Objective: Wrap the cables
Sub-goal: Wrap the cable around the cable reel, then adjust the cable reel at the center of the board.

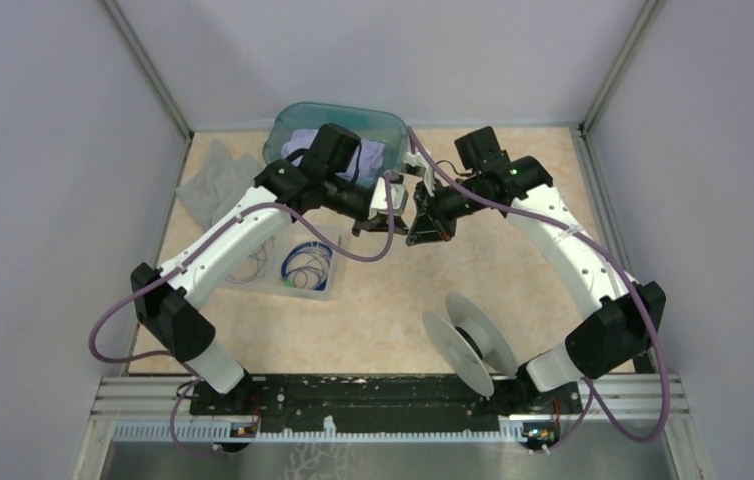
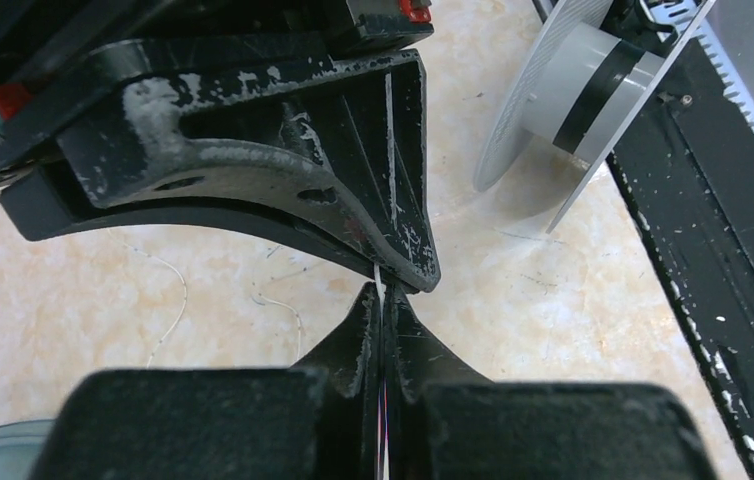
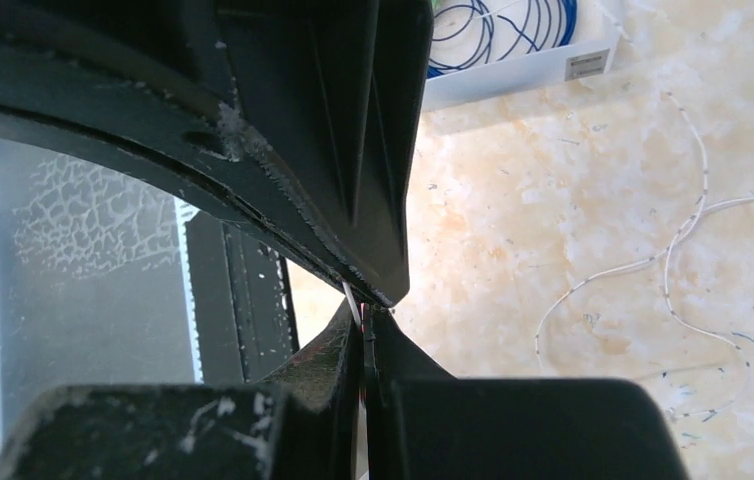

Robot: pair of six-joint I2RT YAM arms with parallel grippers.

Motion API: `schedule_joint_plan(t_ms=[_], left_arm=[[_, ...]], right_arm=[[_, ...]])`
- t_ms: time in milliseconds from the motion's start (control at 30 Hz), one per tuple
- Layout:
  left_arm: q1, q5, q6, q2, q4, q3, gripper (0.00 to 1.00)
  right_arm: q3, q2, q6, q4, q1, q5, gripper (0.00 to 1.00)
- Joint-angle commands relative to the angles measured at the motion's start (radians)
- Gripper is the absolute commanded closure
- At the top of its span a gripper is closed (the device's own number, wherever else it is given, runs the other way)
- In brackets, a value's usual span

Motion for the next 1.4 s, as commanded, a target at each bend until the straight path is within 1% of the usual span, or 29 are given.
schedule_joint_plan(t_ms=[0, 33, 133, 167, 200, 233, 267, 333, 467, 567, 667, 833, 1100, 1200, 1267, 1367], left_arm=[[-0.007, -0.004, 0.002, -0.012, -0.014, -0.014, 1.0], [-0.007, -0.014, 0.003, -0.016, -0.019, -0.017, 1.0], [-0.006, -0.05, -0.001, -0.031, -0.023, -0.033, 1.0], [-0.005, -0.064, -0.001, -0.037, -0.023, -0.043, 1.0], [-0.005, -0.077, -0.001, -0.045, -0.023, -0.051, 1.0], [-0.002, -0.092, -0.001, -0.051, -0.022, -0.059, 1.0], [0.001, -0.105, -0.003, -0.059, -0.018, -0.067, 1.0], [0.012, -0.134, -0.005, -0.075, -0.011, -0.085, 0.99], [0.04, -0.157, -0.004, -0.097, -0.005, -0.108, 0.99], [0.045, -0.184, 0.001, -0.096, -0.003, -0.112, 0.99], [0.046, -0.214, 0.005, -0.077, -0.004, -0.103, 0.99], [0.047, -0.247, 0.012, -0.029, -0.016, -0.06, 0.99], [0.047, -0.279, 0.01, 0.014, -0.012, -0.05, 1.0], [0.057, -0.291, 0.0, 0.012, 0.001, -0.07, 0.99], [0.073, -0.29, -0.008, 0.006, 0.048, -0.093, 0.99], [0.117, -0.27, -0.024, 0.007, 0.075, -0.105, 1.0]], right_arm=[[-0.001, -0.014, 0.029, 0.06, 0.006, 0.069, 0.97], [-0.007, -0.02, 0.037, 0.07, 0.004, 0.082, 0.93], [-0.024, -0.045, 0.056, 0.087, -0.02, 0.105, 0.72], [-0.027, -0.054, 0.058, 0.087, -0.027, 0.115, 0.59], [-0.029, -0.064, 0.057, 0.082, -0.033, 0.127, 0.49], [-0.031, -0.077, 0.056, 0.074, -0.039, 0.14, 0.42], [-0.036, -0.091, 0.052, 0.066, -0.046, 0.154, 0.39], [-0.047, -0.125, 0.047, 0.044, -0.06, 0.199, 0.35], [-0.08, -0.217, 0.019, -0.029, -0.078, 0.331, 0.32], [-0.109, -0.264, -0.037, -0.128, -0.078, 0.386, 0.3], [-0.146, -0.308, -0.096, -0.216, -0.076, 0.396, 0.3], [-0.221, -0.352, -0.153, -0.315, -0.052, 0.427, 0.29], [-0.31, -0.395, -0.186, -0.346, -0.03, 0.441, 0.29], [-0.337, -0.403, -0.174, -0.337, -0.023, 0.451, 0.34], [-0.347, -0.408, -0.167, -0.331, -0.02, 0.448, 0.38], [-0.351, -0.41, -0.155, -0.326, -0.014, 0.434, 0.49]])
